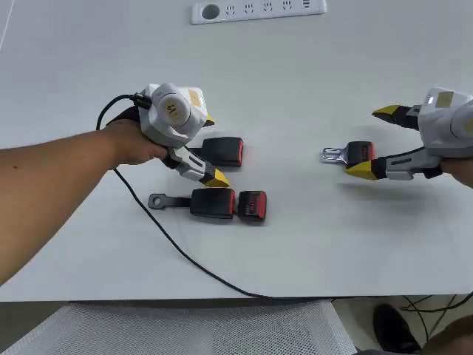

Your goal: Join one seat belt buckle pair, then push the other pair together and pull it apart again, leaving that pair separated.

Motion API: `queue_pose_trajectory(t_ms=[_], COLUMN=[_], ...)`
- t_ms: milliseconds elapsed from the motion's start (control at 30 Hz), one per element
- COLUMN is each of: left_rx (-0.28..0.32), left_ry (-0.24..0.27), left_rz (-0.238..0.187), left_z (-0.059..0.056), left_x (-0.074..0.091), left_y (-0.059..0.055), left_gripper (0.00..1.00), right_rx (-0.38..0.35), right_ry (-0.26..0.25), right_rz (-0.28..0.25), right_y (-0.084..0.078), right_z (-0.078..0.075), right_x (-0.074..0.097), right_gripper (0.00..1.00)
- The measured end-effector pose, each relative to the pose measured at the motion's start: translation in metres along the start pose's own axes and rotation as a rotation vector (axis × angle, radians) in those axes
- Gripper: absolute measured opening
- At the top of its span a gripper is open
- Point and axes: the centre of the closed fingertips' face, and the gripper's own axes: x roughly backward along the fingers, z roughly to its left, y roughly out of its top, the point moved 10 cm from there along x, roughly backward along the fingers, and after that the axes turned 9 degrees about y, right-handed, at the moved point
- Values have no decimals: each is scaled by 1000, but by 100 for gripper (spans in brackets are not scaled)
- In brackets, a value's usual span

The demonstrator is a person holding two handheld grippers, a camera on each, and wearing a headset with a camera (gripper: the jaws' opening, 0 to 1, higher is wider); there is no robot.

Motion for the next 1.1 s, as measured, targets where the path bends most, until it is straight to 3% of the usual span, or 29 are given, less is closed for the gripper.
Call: queue_pose_trajectory(t_ms=[67, 100, 167, 267, 367, 433, 467, 533, 633, 767, 967, 1100], left_rx=[42, 91, 160, 231, 311, 367, 367, 368, 400, 381, 406, 405], left_ry=[48, 74, 125, 178, 238, 266, 273, 288, 303, 321, 296, 323], left_rz=[-31, -53, -112, -161, -213, -277, -290, -279, -301, -304, -299, -315], left_z=[-2, -4, -6, -10, -19, -27, -31, -39, -48, -60, -68, -69], left_x=[8, 13, 22, 33, 47, 56, 58, 65, 75, 89, 108, 125], left_y=[-2, -4, -5, -8, -11, -12, -13, -19, -27, -41, -62, -76], left_gripper=[91, 92, 95, 100, 100, 100, 100, 100, 100, 100, 100, 100], right_rx=[-36, -51, -99, -89, -99, -127, -138, -139, -161, -152, -133, -139], right_ry=[-60, -93, -122, -162, -211, -226, -239, -265, -287, -301, -310, -319], right_rz=[-29, -44, -62, -74, -115, -139, -144, -165, -200, -198, -193, -193], right_y=[2, 4, 4, 9, 15, 19, 20, 23, 26, 27, 27, 24], right_z=[2, 4, 10, 20, 35, 44, 47, 55, 65, 81, 102, 114], right_x=[2, 3, 3, 1, 0, -1, -1, 0, 0, 2, 12, 20], right_gripper=[82, 87, 92, 94, 98, 98, 98, 99, 100, 99, 99, 100])
